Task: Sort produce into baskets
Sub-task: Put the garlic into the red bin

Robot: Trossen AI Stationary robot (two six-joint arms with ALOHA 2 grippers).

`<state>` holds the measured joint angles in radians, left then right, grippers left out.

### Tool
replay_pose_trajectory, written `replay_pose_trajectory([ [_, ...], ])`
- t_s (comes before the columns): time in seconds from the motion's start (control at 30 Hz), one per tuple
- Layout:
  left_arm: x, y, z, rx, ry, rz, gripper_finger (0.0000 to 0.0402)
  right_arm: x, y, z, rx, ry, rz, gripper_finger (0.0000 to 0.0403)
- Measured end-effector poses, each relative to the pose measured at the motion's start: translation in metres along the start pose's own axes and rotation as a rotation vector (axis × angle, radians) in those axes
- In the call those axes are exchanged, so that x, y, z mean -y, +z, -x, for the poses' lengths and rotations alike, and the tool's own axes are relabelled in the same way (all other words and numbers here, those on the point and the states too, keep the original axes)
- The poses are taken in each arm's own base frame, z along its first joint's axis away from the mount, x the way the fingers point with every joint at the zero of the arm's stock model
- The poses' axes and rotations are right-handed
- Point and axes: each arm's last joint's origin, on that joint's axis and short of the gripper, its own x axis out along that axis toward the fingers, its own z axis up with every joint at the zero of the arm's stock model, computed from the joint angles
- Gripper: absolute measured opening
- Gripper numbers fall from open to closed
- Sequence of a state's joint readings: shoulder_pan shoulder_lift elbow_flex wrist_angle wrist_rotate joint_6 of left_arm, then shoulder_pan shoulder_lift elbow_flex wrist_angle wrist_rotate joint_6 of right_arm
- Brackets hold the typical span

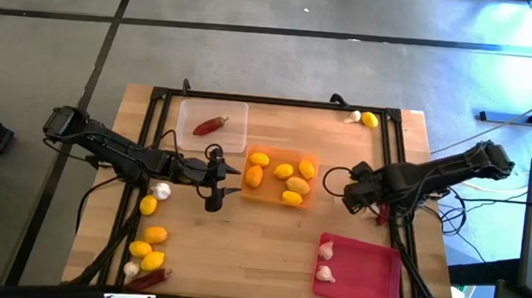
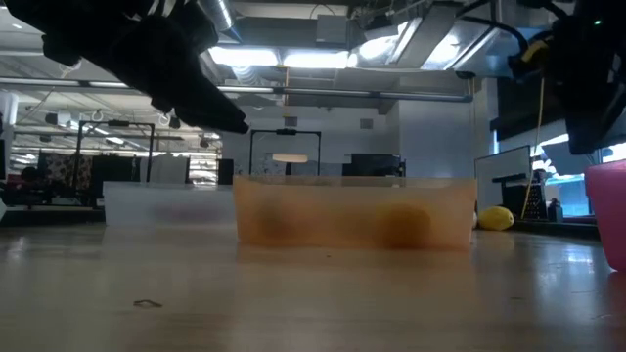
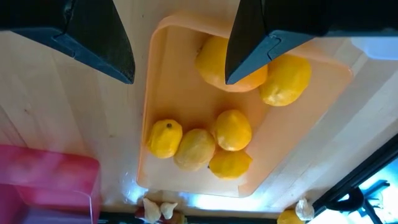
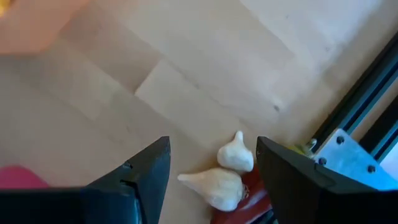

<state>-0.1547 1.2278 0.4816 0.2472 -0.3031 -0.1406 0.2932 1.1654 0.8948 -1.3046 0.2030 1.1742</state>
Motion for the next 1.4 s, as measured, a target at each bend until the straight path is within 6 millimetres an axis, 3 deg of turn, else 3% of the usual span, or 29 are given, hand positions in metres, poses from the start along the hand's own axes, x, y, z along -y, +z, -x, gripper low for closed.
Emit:
replay_pose_trajectory([
  [0.67,0.000,-0.001,0.000,-0.005,0.001,0.000,0.0246,-0.017,-0.001,-0.026,-0.163,-0.177,0.023,0.0229],
  [1.07,0.000,0.000,0.000,-0.004,0.001,0.000,0.0246,0.001,-0.007,-0.072,-0.305,-0.171,0.000,0.0229],
  [1.4,0.000,0.000,0.000,-0.004,0.001,0.005,0.0246,0.006,0.005,-0.076,-0.308,-0.188,-0.075,0.0229],
])
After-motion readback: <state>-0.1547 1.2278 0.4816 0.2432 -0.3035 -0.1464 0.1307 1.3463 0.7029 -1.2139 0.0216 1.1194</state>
